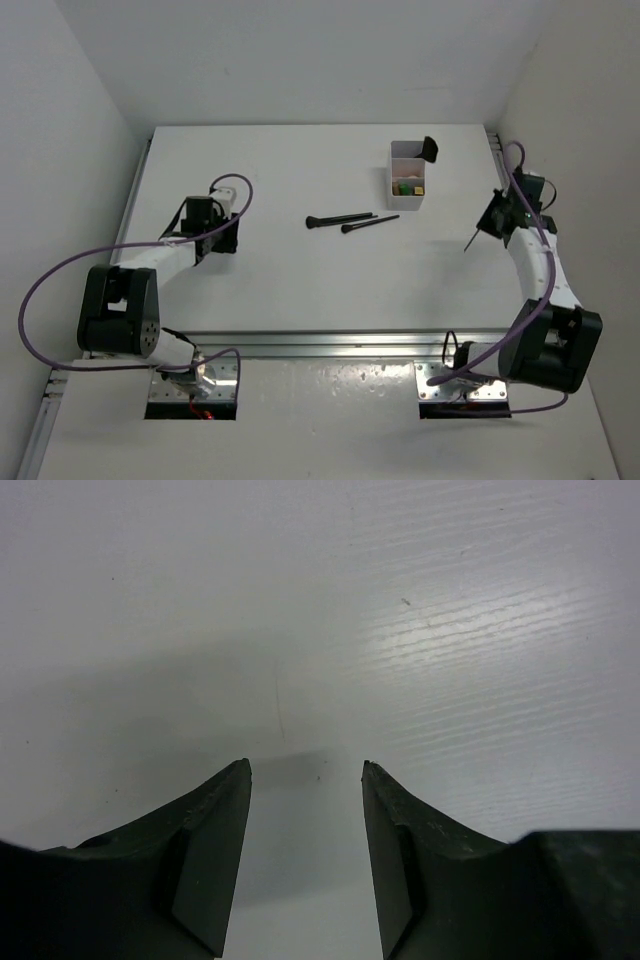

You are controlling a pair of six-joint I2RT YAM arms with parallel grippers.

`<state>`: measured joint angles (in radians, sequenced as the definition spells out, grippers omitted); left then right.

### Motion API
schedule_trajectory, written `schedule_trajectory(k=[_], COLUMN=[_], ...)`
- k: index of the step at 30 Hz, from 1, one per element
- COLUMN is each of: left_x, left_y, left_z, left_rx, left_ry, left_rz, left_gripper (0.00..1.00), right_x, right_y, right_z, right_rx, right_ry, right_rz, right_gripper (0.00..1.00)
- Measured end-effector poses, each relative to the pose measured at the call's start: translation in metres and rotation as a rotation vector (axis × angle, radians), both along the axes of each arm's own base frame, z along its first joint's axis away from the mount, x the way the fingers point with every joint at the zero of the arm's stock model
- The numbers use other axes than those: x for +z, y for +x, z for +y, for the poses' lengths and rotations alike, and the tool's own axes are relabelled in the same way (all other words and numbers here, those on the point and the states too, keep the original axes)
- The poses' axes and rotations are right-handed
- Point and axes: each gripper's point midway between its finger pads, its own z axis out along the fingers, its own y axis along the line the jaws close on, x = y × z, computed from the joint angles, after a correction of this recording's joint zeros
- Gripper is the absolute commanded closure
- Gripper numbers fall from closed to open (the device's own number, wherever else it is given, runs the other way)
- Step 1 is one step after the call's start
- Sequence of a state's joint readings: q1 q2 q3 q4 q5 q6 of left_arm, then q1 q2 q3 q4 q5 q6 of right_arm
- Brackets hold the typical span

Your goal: Organize the makeup

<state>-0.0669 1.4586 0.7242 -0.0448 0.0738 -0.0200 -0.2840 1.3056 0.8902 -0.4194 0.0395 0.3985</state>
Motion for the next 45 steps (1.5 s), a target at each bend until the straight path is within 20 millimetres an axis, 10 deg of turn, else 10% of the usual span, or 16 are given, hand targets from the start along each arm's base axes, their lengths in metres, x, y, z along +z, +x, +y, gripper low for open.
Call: schedule_trajectory(k=[10,13,18,23,33,45], left_x=[0.031,0.043,0.056,0.060,0.037,0.051], left_y=[0.033,0.050,0.079,0.091,0.076,0.102], left_z=[-0.047,-0.075,-0.123,-0.157,-0.233,-0.260], left_rx=[-0.173,-0.270,-0.416,-0.482,-0.450,-0.209], left_ry=[0.030,0.035,0.044,0.031,-0.129,-0.218], left_rz=[-0.057,-0.091,-0.134,-0.166,-0.092,-0.084], left_gripper=[0.47,0.50,0.58,0.58,0.58,0.62], right_x=[0.166,0.173,0.125,0.065,0.028,-0.002], right_y=[0.184,0.236,0.290,0.298,0.291,0.280], right_z=[0.068,0.100,0.135,0.138,0.142,0.149], right_rx=[0.321,0.406,0.495,0.497,0.485,0.510], right_ry=[-0.195,-0.216,-0.198,-0.158,-0.103,-0.057], right_rz=[-0.533,-0.615,-0.613,-0.523,-0.512,-0.447], right_gripper=[1.00,1.00,1.00,1.00,1.00,0.42])
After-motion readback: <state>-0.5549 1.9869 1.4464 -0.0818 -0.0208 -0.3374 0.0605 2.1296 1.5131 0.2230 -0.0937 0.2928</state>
